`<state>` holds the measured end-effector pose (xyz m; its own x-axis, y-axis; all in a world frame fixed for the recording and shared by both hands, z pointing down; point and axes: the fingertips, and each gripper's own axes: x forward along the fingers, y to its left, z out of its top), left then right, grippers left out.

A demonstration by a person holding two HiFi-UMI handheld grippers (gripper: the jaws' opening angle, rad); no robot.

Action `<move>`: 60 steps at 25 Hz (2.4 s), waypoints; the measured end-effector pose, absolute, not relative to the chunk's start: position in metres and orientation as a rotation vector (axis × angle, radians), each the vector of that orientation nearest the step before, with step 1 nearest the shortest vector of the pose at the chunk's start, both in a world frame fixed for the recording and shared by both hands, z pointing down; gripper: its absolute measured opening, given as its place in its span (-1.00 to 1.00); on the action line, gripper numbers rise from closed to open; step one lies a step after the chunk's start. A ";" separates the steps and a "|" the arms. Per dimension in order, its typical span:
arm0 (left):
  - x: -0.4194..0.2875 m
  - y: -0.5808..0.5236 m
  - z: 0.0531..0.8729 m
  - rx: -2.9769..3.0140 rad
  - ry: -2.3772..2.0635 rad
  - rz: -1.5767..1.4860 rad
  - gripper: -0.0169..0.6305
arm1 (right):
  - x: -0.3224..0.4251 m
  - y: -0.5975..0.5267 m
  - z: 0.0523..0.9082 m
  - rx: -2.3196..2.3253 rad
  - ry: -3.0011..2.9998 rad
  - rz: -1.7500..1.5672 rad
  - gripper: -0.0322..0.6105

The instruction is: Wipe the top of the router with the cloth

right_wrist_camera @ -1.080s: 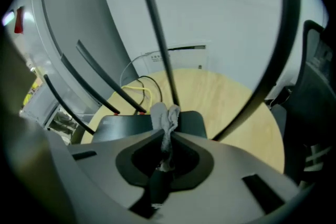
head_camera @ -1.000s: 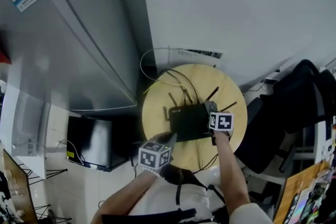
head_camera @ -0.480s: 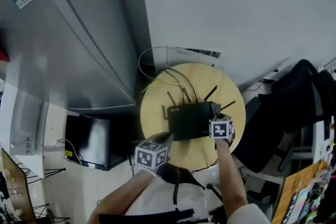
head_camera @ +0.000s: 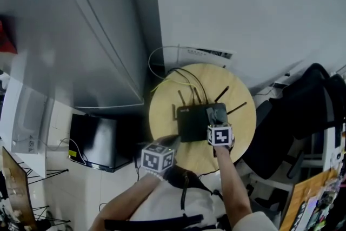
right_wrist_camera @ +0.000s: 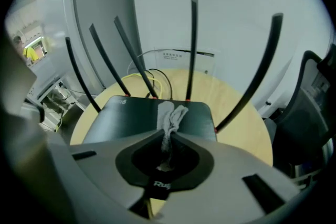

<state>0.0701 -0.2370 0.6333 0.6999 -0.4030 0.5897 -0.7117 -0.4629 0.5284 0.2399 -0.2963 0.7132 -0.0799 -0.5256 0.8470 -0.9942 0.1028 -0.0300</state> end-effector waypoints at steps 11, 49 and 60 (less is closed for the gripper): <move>0.049 -0.234 0.648 2.049 -0.917 0.504 -0.95 | 0.155 -0.291 0.711 1.356 -1.824 0.892 -0.79; 0.069 -0.237 0.650 2.060 -0.861 0.516 -0.95 | 0.213 -0.264 0.715 1.418 -1.763 0.962 -0.79; 0.089 -0.236 0.652 2.080 -0.801 0.544 -0.95 | 0.287 -0.248 0.718 1.542 -1.646 0.968 -0.79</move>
